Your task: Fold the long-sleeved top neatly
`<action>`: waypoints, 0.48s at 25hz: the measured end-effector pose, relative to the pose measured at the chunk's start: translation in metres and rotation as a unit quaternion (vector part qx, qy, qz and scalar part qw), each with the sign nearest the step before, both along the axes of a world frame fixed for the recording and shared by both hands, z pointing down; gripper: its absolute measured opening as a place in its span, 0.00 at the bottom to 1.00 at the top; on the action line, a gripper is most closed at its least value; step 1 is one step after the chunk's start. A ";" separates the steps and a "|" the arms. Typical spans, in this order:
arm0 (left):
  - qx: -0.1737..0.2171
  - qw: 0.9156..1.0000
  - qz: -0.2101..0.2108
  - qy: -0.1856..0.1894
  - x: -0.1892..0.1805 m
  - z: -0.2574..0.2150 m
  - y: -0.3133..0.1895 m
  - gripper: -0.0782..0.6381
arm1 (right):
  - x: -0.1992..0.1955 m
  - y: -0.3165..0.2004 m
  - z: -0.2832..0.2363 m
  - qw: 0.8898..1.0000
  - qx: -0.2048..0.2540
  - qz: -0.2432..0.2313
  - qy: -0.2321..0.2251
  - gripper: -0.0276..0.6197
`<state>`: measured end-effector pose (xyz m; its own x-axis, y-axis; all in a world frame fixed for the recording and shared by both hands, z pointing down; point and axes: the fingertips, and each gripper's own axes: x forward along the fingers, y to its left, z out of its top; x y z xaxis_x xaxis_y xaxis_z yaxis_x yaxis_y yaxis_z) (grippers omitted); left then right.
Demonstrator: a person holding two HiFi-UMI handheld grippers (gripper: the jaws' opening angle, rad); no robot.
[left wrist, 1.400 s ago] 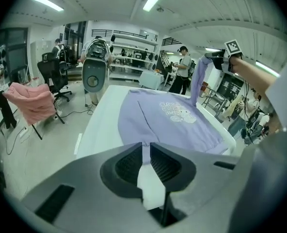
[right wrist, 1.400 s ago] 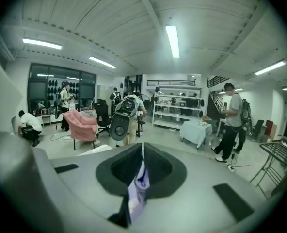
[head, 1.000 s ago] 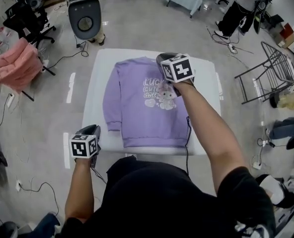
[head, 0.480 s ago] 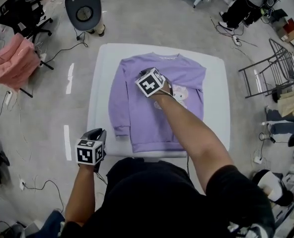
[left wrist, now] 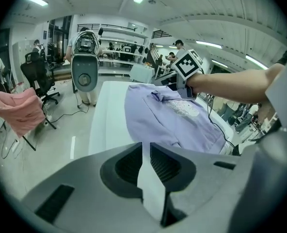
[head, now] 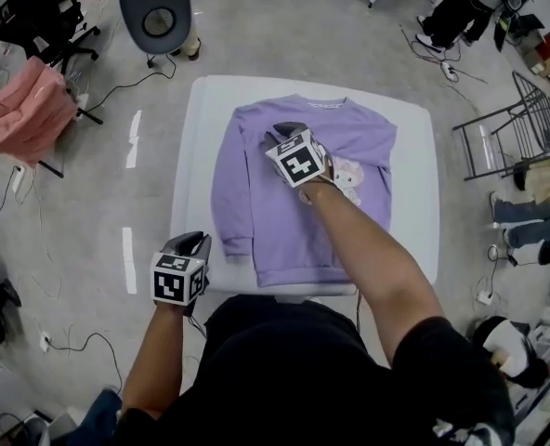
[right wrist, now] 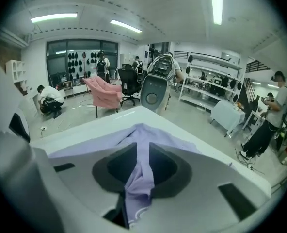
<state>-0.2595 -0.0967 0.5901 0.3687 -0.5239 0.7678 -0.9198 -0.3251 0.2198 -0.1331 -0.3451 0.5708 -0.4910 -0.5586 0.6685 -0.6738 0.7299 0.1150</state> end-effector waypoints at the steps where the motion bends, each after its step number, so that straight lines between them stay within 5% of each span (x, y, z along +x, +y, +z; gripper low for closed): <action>1: 0.003 1.000 0.006 0.000 0.003 0.000 -0.002 0.18 | 0.006 0.002 0.001 1.000 -0.005 0.002 -0.001 0.16; 7: 0.039 0.996 0.086 -0.002 0.043 -0.014 -0.004 0.18 | 0.040 0.032 -0.008 1.000 -0.022 0.006 -0.019 0.07; 12: 0.047 0.996 0.080 -0.016 0.057 -0.017 -0.001 0.18 | 0.072 0.072 -0.033 0.997 -0.035 0.022 -0.065 0.05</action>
